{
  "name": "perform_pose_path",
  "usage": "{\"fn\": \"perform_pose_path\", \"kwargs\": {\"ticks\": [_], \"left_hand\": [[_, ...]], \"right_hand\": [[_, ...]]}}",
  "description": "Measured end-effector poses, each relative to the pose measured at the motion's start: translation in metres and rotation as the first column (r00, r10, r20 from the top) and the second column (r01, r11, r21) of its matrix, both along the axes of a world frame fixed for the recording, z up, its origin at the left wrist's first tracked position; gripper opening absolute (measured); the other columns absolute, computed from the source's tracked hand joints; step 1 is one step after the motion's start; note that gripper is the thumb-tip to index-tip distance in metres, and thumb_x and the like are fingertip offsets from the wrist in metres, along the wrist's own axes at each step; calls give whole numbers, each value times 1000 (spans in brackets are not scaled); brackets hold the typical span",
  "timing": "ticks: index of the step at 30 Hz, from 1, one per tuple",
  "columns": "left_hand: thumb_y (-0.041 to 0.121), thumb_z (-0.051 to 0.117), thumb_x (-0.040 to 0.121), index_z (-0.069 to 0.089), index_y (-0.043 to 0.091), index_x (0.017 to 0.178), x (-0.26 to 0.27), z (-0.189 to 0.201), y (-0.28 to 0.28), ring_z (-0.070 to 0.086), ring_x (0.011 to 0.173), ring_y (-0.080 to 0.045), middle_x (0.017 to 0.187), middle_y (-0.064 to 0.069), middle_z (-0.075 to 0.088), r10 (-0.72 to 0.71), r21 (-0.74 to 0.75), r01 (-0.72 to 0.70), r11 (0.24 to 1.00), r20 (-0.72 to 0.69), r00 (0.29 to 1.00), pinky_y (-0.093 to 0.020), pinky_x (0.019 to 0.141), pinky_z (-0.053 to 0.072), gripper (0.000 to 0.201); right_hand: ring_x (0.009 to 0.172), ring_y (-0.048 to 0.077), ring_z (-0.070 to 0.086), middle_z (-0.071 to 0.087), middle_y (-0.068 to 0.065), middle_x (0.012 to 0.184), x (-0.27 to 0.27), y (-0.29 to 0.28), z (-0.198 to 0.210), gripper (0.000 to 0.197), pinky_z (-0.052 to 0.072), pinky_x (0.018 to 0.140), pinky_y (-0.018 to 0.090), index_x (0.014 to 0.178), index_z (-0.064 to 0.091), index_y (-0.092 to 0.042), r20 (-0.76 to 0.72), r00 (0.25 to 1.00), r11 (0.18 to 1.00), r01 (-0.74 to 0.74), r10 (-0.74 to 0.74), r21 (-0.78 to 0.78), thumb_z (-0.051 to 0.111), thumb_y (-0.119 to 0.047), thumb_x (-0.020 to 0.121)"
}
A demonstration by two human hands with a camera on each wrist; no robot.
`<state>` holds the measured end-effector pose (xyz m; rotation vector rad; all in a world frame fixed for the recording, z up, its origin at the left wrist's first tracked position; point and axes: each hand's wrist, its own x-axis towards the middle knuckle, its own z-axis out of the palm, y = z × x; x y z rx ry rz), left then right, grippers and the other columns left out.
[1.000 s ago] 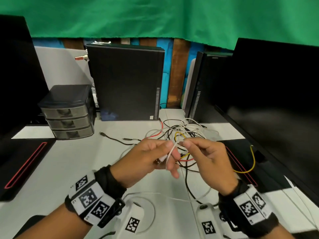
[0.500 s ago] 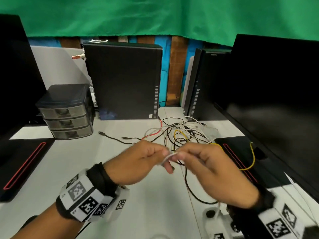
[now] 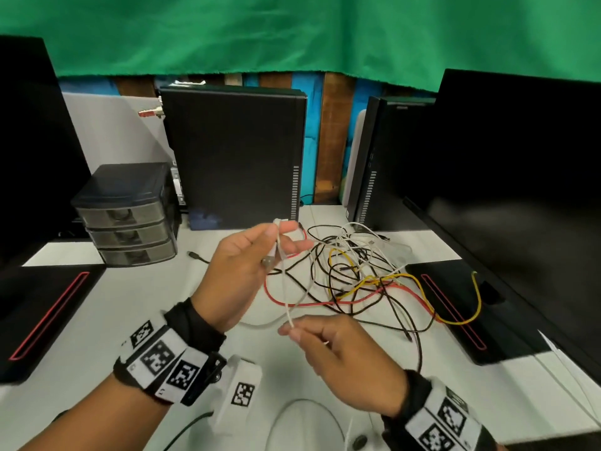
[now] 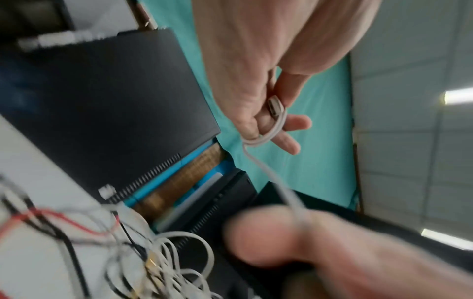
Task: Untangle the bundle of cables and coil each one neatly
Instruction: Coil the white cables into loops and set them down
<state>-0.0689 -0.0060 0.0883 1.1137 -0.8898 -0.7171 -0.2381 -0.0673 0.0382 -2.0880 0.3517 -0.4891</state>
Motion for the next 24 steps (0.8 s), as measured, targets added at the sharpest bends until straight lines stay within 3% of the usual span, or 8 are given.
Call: {"fn": "perform_pose_path", "kwargs": {"ticks": [3, 7, 10, 12, 14, 19, 22, 24], "left_hand": [[25, 42, 105, 70, 9, 78, 18, -14, -2, 65, 114, -6, 102, 7, 77, 115, 64, -156, 986, 428, 897, -32, 108, 43, 42], [34, 41, 105, 70, 18, 78, 16, -25, 1, 64, 104, 7, 87, 21, 73, -70, 169, -59, 984, 667, 742, -29, 96, 48, 43], [36, 38, 102, 71, 18, 75, -1, -21, 5, 67, 97, 0, 78, 15, 73, -328, 317, 170, 933, 553, 766, -27, 95, 47, 46], [31, 38, 101, 69, -1, 78, -11, -13, 8, 70, 96, -8, 70, 5, 71, -459, 292, 371, 882, 348, 818, -28, 105, 43, 50], [27, 39, 101, 72, 2, 84, -17, -1, 13, 72, 84, -14, 65, 1, 65, -526, 199, 492, 848, 196, 828, -34, 109, 43, 45], [32, 50, 94, 76, 6, 106, -14, 18, 15, 72, 80, -21, 64, -1, 59, -347, -86, 338, 937, -122, 930, -30, 97, 52, 39], [32, 43, 97, 65, -14, 100, 1, 12, 11, 73, 89, -19, 73, 3, 70, -145, 5, 145, 989, 65, 987, -29, 99, 49, 51], [35, 40, 101, 64, -4, 80, 9, 3, 8, 70, 104, -9, 85, 1, 77, -45, 64, 23, 998, 364, 930, -25, 98, 48, 50]], "right_hand": [[57, -1, 50, 51, -27, 59, -8, 3, 15, 23, 32, 61, 10, 106, 69, -15, -12, 998, 995, -56, 55, -82, 48, -23, 104], [57, 2, 44, 49, -17, 60, -18, -3, 47, 22, 34, 59, 13, 99, 71, -23, 125, 992, 993, -18, 32, -116, 51, -32, 102], [67, -2, 58, 64, -21, 72, -25, -25, 59, 20, 40, 66, 8, 92, 74, -18, 284, 954, 984, 136, -100, -111, 55, -16, 100], [61, -4, 59, 65, -22, 67, -26, -46, 55, 18, 41, 59, 6, 94, 73, -13, 328, 916, 969, 248, -231, -10, 56, -9, 98], [61, -5, 62, 68, -22, 68, -22, -59, 41, 17, 43, 57, 6, 97, 75, -12, 305, 898, 949, 303, -317, 91, 59, -9, 96], [88, 18, 69, 76, 6, 96, 2, -33, -15, 17, 52, 87, 34, 91, 79, -24, 102, 972, 970, 196, -211, 140, 63, -25, 96], [79, 32, 61, 69, 17, 86, 5, 4, -19, 42, 50, 75, 40, 93, 74, -17, 10, 1000, 999, 21, -21, 34, 54, -54, 96], [61, 19, 49, 60, 1, 67, -1, 14, -1, 36, 42, 61, 34, 97, 70, -13, 5, 997, 997, -73, 73, -33, 51, -43, 101]]}}
